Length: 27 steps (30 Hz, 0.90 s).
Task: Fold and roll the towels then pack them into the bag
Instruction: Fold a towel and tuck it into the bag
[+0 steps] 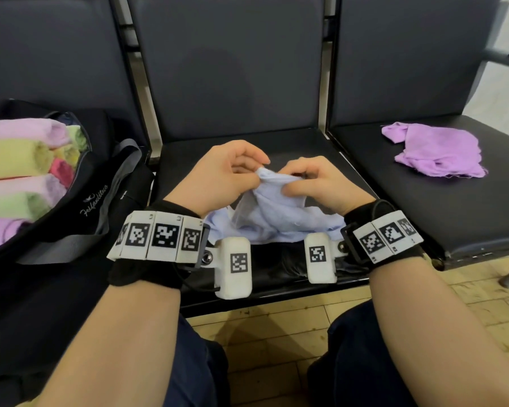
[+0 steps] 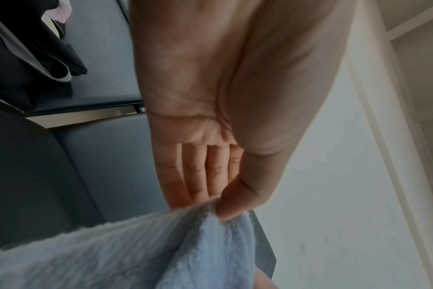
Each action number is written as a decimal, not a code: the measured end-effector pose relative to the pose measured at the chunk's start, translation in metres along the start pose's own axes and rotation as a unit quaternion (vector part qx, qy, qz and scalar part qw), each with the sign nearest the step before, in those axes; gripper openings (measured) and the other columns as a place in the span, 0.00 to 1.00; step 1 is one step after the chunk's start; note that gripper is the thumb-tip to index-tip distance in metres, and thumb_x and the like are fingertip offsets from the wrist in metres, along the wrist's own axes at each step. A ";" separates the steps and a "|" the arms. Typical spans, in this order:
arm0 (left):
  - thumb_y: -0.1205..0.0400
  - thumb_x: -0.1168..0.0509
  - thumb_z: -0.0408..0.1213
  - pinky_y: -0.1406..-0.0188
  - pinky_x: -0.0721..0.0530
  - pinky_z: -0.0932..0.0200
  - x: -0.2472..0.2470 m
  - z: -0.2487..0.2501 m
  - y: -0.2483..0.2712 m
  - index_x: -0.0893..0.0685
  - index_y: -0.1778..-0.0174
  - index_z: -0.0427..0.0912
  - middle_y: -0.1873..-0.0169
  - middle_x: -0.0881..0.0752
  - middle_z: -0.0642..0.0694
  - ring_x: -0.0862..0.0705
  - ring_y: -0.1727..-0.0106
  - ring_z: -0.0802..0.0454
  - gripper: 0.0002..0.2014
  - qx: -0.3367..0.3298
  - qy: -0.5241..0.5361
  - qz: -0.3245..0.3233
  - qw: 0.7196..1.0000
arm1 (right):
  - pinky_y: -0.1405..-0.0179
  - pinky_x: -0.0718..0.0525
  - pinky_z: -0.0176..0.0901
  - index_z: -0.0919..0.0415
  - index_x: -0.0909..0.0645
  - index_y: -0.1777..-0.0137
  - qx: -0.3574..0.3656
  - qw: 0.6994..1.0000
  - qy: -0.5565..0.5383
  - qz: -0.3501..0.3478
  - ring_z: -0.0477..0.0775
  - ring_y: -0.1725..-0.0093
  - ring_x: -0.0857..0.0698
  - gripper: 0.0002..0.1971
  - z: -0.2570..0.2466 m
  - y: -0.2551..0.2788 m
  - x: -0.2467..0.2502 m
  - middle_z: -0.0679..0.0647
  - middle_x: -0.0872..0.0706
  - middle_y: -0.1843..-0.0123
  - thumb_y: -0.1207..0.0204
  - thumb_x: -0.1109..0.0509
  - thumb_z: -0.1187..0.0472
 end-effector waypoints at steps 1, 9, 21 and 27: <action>0.25 0.32 0.22 0.46 0.14 0.61 0.001 0.001 0.000 0.16 0.54 0.51 0.56 0.11 0.48 0.12 0.52 0.53 0.16 -0.003 -0.002 0.004 1.000 | 0.61 0.25 0.26 0.56 0.15 0.61 0.006 1.000 0.013 0.005 0.35 0.64 0.22 0.10 -0.001 0.000 0.001 0.39 0.17 0.69 0.32 0.30 0.72; 0.26 0.37 0.20 0.54 0.18 0.68 0.016 0.005 -0.001 0.17 0.53 0.51 0.60 0.13 0.51 0.16 0.58 0.60 0.18 -0.041 0.007 0.084 0.996 | 0.45 0.28 0.48 0.59 0.18 0.67 0.005 0.958 0.276 0.079 0.47 0.56 0.26 0.14 0.013 0.003 0.014 0.44 0.20 0.66 0.30 0.22 0.49; 0.24 0.40 0.22 0.52 0.19 0.68 0.049 -0.007 -0.001 0.23 0.57 0.51 0.57 0.18 0.53 0.20 0.58 0.62 0.16 -0.051 0.050 0.323 0.944 | 0.48 0.14 0.48 0.69 0.17 0.47 -0.027 0.982 0.006 0.185 0.51 0.53 0.13 0.07 0.013 0.008 0.022 0.60 0.11 0.52 0.25 0.27 0.70; 0.20 0.41 0.22 0.68 0.16 0.70 0.044 -0.015 -0.003 0.25 0.45 0.41 0.51 0.21 0.47 0.18 0.53 0.57 0.12 0.004 0.109 0.311 0.944 | 0.53 0.16 0.37 0.62 0.15 0.50 -0.034 0.979 -0.126 0.155 0.49 0.52 0.11 0.05 0.005 0.011 0.023 0.51 0.09 0.56 0.23 0.29 0.68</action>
Point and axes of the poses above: each hand's wrist, its own y-axis away from the middle knuckle, its own x-axis out of the back of the hand, z = x × y, the point moved 3 cm from there along -y, towards the middle knuckle
